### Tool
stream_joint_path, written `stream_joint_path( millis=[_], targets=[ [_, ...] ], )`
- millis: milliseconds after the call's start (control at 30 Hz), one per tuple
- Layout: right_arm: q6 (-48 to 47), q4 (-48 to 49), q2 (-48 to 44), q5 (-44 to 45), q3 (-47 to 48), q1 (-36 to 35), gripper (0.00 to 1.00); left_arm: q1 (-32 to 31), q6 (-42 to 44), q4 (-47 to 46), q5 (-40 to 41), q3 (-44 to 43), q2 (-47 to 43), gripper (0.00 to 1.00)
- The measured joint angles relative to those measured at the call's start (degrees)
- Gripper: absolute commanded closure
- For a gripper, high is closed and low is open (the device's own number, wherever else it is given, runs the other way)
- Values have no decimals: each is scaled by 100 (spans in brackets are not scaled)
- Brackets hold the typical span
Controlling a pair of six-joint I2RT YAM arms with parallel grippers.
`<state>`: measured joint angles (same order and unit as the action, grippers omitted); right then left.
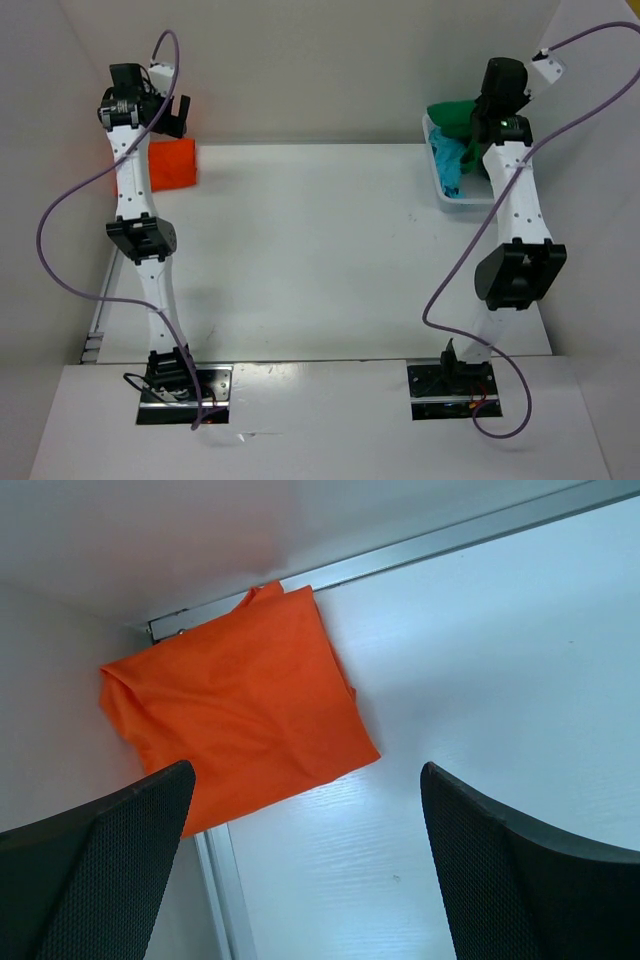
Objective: Fold and stack the t-shirts
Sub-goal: Grab crumpled tshirt from bin with the right arm, then move the tshirt to the center of the board
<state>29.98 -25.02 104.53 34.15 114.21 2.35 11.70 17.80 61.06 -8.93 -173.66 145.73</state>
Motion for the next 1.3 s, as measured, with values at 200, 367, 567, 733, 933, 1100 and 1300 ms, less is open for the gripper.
stream_joint_path(
  millis=[200,367,567,733,933,1100,1300],
  targets=[
    [-278,385,-1132,236,-903,-122,100,-74,-2,31,-74,365,-511,0],
    [-570,546,-2022,293,-1281,-188,100,-282,-2,55,-116,656,-973,0],
    [-824,787,-2806,260,-1320,-262,100,-525,-2,70,-238,997,-1554,0],
    [-1211,1047,-3080,264,-1207,-564,100,-509,-2,111,-348,1300,-2000,0],
    [-1746,1056,-2922,319,-691,-1384,100,-275,-17,201,-573,1762,-2424,0],
    [-1996,922,-2522,37,697,-1969,100,-26,-17,269,-721,1858,-2531,0],
    [-1845,907,-2317,-693,1729,-2771,100,208,-33,330,-857,2127,-2717,0]
  ],
)
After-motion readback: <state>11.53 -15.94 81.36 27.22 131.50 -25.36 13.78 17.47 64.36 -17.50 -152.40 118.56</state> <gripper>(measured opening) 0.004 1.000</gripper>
